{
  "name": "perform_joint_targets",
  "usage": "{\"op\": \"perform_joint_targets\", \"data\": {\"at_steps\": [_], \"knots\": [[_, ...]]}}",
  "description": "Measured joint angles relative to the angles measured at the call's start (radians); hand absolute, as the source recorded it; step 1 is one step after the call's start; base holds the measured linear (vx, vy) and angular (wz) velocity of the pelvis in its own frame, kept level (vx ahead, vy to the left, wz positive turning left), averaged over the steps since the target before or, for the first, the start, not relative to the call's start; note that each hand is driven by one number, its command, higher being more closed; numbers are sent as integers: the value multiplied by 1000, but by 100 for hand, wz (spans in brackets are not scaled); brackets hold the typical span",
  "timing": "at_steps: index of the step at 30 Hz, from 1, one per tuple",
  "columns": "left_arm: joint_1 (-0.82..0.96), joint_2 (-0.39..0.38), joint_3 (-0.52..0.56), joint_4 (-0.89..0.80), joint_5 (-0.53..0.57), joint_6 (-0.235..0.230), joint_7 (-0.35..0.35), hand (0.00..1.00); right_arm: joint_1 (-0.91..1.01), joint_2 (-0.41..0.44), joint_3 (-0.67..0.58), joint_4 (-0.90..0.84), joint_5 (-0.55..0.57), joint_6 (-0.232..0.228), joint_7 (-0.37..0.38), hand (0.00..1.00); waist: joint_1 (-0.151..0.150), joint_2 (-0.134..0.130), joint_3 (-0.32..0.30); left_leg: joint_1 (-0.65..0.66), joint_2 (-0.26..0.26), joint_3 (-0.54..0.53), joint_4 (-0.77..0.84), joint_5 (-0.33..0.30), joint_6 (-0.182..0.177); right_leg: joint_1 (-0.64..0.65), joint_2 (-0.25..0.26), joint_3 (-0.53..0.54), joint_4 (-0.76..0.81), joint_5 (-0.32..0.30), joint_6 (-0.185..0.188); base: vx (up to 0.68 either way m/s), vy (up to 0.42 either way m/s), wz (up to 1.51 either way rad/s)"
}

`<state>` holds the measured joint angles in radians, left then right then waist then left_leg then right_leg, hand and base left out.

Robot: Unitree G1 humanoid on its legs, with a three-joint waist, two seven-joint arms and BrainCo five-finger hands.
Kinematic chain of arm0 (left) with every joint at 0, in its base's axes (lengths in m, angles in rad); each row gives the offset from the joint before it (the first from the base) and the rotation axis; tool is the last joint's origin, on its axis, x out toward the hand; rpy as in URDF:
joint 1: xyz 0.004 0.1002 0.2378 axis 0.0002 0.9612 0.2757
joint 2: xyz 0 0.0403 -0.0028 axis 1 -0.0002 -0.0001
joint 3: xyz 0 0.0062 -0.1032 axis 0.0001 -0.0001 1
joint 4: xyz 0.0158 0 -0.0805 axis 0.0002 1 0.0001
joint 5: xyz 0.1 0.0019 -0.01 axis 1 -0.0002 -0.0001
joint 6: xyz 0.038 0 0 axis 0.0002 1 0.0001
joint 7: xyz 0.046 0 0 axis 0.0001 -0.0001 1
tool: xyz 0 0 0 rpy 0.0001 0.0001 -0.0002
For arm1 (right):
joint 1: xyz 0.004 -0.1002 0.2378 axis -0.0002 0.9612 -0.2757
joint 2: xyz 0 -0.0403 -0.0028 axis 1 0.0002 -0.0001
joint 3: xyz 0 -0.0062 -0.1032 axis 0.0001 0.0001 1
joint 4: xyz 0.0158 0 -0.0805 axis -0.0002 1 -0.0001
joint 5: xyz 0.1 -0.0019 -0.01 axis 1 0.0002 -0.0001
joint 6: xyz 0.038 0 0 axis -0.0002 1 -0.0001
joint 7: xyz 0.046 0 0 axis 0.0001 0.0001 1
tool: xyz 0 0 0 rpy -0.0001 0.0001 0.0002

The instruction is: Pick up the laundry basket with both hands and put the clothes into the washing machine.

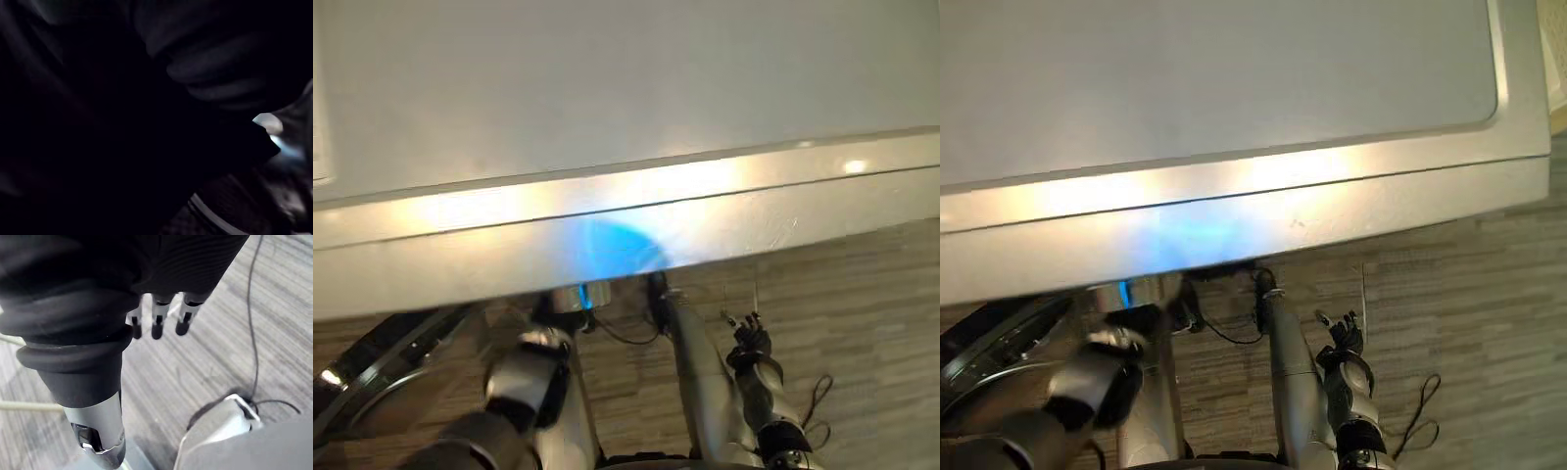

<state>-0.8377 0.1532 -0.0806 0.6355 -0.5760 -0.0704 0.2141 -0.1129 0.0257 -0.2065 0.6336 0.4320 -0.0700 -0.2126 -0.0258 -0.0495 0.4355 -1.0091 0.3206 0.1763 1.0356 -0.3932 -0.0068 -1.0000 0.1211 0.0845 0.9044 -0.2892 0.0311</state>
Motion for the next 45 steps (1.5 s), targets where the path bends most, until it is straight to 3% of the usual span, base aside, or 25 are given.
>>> {"op": "perform_joint_targets", "data": {"at_steps": [1, 2, 4, 10, 13, 15, 19, 21, 23, 26, 29, 33, 38, 41, 45], "knots": [[-2, 16, 0, -13, -2, -11, 2, 100, 3, 2, 0, -4, 1, -3, 1, 0, -4, -3, 5, -9, 5, 2, 3, 0, 0, -8, 3, 1, -1, 4, -1, -17, 23, -29], [-54, 39, 2, -19, -26, 10, 8, 100, 6, -2, -10, 8, 9, -9, 1, 0, -1, -1, 15, -31, 15, 1, 14, 0, 0, -29, 14, 1, 0, 11, -1, -18, 21, -20], [-106, 55, -1, -20, -59, -9, 8, 100, 11, -2, -17, 9, 13, -12, 5, 0, 4, -3, 26, -50, 21, 1, 21, 1, 1, -50, 18, 2, 2, 23, -2, -41, 27, -16], [-194, 186, -193, 49, -201, -17, 8, 100, 47, -16, -99, 8, 90, -20, 46, 0, 14, -3, 29, -73, 32, 25, 42, -5, 1, -98, 36, 35, 23, 37, -1, -95, 23, -15], [-250, 230, -284, 74, -250, -34, 28, 100, 87, -46, -152, -4, 118, -22, 54, 0, 36, -1, 45, -84, 31, 31, 52, -5, 1, -121, 34, 40, 36, 38, -1, -91, 25, -16], [-272, 257, -310, 55, -285, -70, 84, 100, 109, -57, -186, -23, 121, -24, 56, 0, 44, 0, 45, -109, 31, 29, 54, -4, 1, -147, 34, 39, 36, 38, -1, -54, 20, -15], [-273, 345, -299, -103, -275, -175, 290, 100, 116, -70, -203, -41, 129, -39, 39, 0, 45, 2, 46, -180, 58, 6, 88, -4, 1, -206, 36, 2, 35, 46, -4, -53, 21, -24], [-273, 353, -231, -169, -243, -199, 360, 100, 115, -69, -202, -46, 129, -39, 38, 0, 45, 1, 52, -210, 64, -8, 99, -1, 0, -222, 35, -14, 30, 67, -4, -40, 14, -8], [-272, 347, -79, -270, -114, -203, 442, 100, 114, -61, -179, -65, 129, -42, 37, 0, 29, -1, 79, -240, 64, -42, 104, 6, -6, -228, 34, -45, 8, 103, -15, -38, 11, -3], [-246, 296, 134, -312, -59, -212, 476, 100, 113, -45, -116, -66, 129, -45, 33, 0, 2, -2, 85, -261, 63, -75, 103, 35, -10, -230, 32, -79, -6, 143, -27, -20, -3, 1], [-224, 240, 303, -308, -30, -194, 468, 100, 109, -20, -49, -63, 129, -67, 18, 0, -12, -13, 91, -267, 61, -98, 99, 52, -19, -230, 32, -98, 0, 147, -32, 2, -21, 7], [-198, 173, 416, -104, 3, -127, 397, 100, 97, -12, 0, -61, 128, -86, -6, 0, 6, -22, 101, -284, 56, -129, 97, 58, -29, -234, 29, -126, 9, 133, -43, 20, -35, 15], [-261, 121, 438, 86, -85, -102, 290, 100, 69, -22, 21, -65, 129, -103, -38, 0, 7, -42, 109, -338, 45, -149, 130, 63, -25, -279, 15, -142, 51, 112, -42, 27, -1, 9], [-312, 119, 464, 145, -275, -90, 278, 100, 49, -23, 29, -68, 142, -105, -49, 0, -10, -42, 109, -349, 46, -145, 160, 50, -10, -292, 14, -134, 76, 100, -28, 25, 24, -8], [-360, 163, 476, 151, -363, -79, 279, 100, 49, -23, 30, -64, 161, -102, -50, 0, -15, -43, 109, -354, 48, -139, 165, 33, -11, -298, 16, -128, 73, 98, -31, -4, 17, -4]]}}
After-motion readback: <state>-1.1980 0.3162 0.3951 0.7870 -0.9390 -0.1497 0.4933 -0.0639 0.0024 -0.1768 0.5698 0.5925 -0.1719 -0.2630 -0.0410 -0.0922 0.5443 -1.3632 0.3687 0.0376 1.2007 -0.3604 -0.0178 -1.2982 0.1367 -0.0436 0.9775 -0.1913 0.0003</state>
